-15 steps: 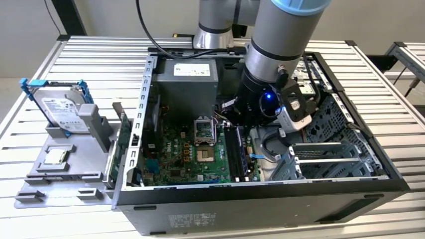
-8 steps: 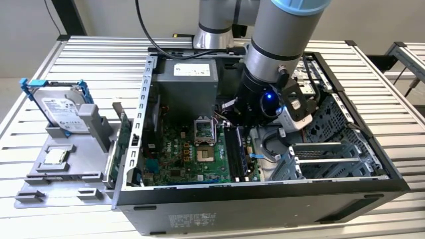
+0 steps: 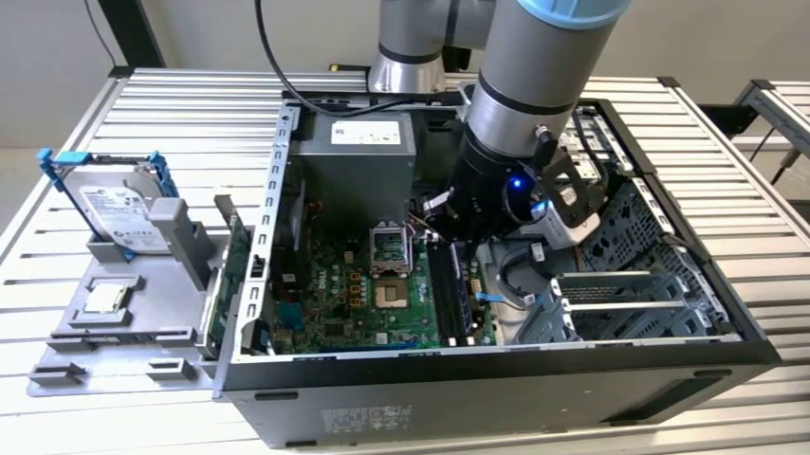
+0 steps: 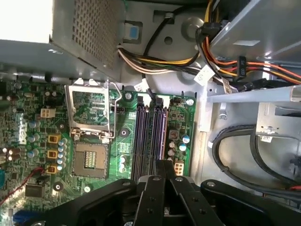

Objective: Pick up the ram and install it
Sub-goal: 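Press down the ram until it locks into place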

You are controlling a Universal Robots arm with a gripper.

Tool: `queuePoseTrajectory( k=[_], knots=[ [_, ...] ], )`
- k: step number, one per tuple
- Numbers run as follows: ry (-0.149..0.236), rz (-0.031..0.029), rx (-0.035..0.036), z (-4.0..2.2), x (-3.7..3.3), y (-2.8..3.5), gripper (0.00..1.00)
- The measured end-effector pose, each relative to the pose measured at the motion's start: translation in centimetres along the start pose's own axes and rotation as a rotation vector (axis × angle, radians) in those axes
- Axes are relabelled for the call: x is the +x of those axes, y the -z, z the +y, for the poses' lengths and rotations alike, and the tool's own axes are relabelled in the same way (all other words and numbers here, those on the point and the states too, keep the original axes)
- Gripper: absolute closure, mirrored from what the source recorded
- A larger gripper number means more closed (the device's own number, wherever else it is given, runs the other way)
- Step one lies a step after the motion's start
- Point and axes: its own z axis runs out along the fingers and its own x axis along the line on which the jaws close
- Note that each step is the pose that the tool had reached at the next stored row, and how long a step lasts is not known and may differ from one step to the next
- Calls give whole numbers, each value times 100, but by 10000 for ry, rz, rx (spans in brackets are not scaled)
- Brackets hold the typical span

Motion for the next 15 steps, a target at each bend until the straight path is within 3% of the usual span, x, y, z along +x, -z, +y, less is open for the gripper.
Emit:
queuePoseTrajectory(
  k=[10,15],
  knots=[
    [1330,35,23,0,3,0,100],
    [1372,42,60,0,3,0,100]
  ],
)
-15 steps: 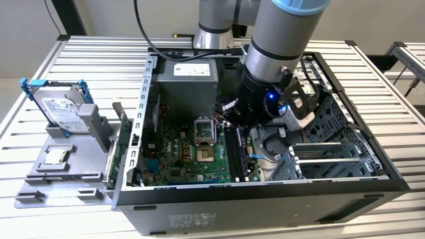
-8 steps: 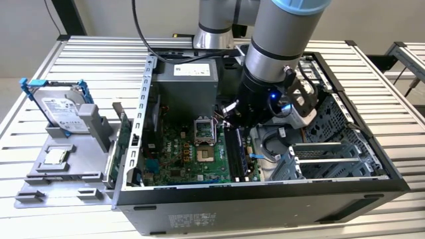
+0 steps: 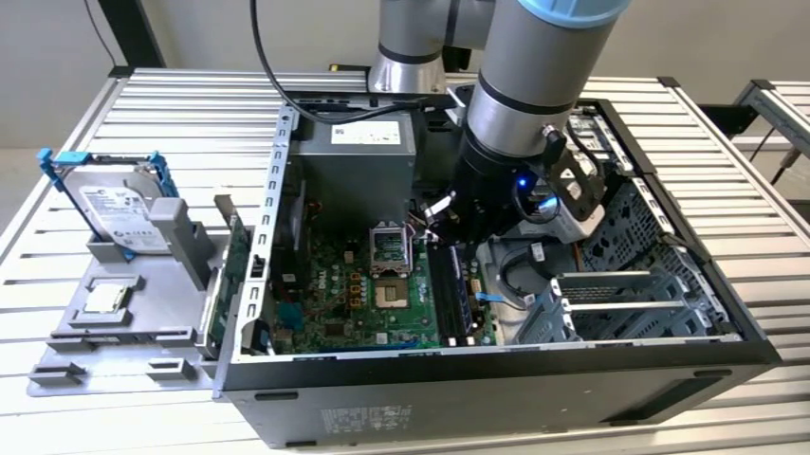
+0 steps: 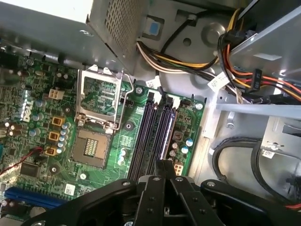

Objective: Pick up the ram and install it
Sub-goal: 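Press down the ram until it locks into place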

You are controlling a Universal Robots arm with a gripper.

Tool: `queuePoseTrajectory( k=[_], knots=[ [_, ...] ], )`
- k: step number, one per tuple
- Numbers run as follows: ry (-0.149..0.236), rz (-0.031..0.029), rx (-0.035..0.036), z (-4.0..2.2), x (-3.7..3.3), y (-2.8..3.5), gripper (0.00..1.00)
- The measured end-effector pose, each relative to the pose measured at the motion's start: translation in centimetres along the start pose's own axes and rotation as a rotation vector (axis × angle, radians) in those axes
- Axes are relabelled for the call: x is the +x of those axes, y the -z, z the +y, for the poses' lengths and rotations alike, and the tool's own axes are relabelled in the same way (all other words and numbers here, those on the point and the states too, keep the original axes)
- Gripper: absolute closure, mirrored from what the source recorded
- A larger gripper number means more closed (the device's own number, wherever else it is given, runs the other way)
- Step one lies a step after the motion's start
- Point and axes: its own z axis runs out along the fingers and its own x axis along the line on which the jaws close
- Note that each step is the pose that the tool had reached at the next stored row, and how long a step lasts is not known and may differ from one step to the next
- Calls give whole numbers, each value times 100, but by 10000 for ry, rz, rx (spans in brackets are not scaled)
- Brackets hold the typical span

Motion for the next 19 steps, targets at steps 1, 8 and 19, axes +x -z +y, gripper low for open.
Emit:
queuePoseTrajectory(
  k=[1,8,19],
  knots=[
    [-1,1,4,0,1,0,100],
    [-1,8,34,0,0,0,100],
    [1200,34,53,0,1,0,100]
  ],
)
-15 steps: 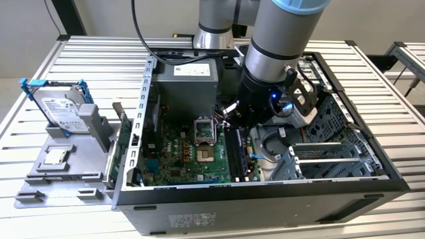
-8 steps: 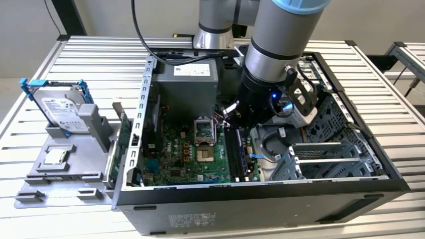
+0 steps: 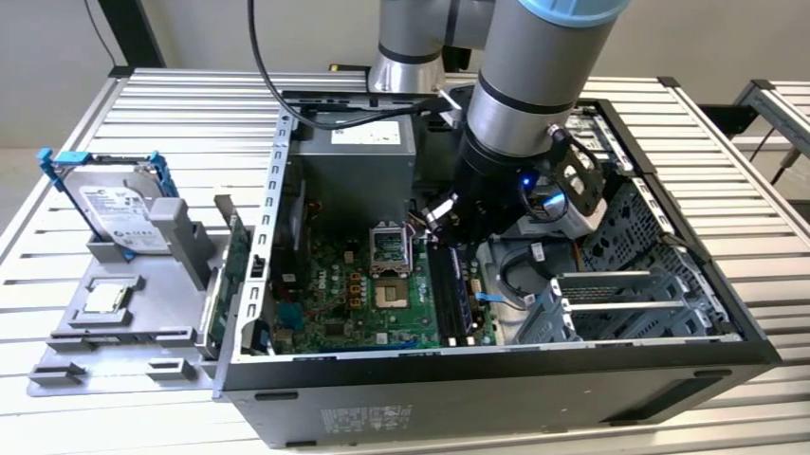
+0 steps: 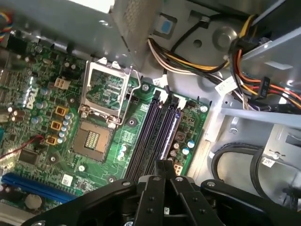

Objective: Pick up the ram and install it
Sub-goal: 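Press down the ram until it locks into place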

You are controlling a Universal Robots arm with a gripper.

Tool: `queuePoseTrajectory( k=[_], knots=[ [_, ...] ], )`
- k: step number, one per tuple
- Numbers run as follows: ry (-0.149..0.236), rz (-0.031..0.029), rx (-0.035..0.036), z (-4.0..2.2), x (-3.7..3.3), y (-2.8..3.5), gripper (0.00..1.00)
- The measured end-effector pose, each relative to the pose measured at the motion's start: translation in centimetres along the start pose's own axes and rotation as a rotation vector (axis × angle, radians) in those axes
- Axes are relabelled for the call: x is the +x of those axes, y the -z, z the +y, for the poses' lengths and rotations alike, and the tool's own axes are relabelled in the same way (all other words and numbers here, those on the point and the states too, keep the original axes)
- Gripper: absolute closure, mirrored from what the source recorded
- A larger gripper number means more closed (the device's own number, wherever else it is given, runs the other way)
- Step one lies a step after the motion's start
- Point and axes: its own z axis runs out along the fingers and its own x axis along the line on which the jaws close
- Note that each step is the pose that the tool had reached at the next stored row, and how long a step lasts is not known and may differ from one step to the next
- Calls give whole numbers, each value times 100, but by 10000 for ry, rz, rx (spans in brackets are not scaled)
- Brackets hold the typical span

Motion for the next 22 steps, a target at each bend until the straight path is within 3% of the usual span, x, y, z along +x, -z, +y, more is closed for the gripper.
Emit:
queuePoseTrajectory(
  k=[13,22],
  knots=[
    [1902,38,28,0,1,0,100],
    [2953,85,95,1,2,0,100]
  ],
)
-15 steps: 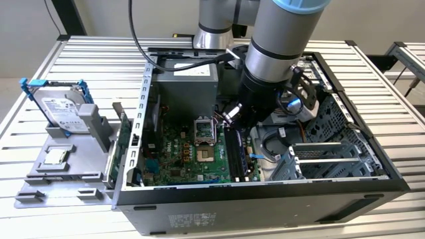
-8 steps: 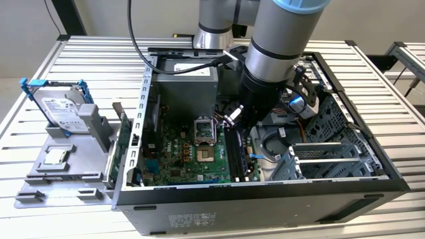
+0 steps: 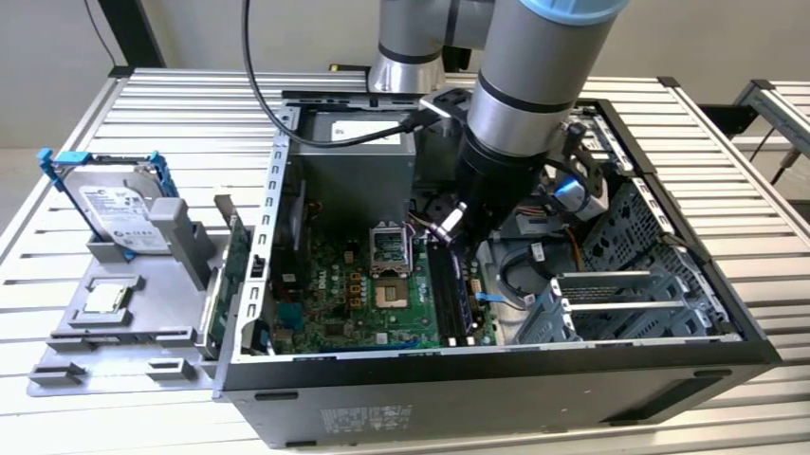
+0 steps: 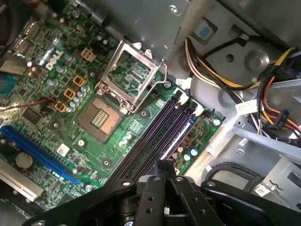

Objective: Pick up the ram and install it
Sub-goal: 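Press down the ram until it locks into place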

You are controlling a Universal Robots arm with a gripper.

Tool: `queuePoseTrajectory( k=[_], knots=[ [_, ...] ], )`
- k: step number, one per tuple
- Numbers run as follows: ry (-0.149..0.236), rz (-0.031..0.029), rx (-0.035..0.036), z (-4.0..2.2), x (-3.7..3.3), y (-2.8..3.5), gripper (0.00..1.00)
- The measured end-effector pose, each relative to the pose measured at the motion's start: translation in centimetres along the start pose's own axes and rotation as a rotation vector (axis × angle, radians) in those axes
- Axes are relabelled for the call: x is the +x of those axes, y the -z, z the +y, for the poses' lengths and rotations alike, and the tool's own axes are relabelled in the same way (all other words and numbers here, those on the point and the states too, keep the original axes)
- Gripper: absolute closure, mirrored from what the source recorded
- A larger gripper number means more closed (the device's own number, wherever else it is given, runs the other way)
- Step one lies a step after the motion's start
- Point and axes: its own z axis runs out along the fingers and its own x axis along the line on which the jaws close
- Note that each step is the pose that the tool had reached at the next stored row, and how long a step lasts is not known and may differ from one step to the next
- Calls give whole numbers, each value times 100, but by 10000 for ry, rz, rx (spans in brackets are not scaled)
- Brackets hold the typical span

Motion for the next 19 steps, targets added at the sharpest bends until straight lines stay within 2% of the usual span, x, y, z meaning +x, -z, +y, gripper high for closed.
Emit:
queuePoseTrajectory(
  k=[19],
  knots=[
    [1941,120,159,4,5,0,100]
  ],
)
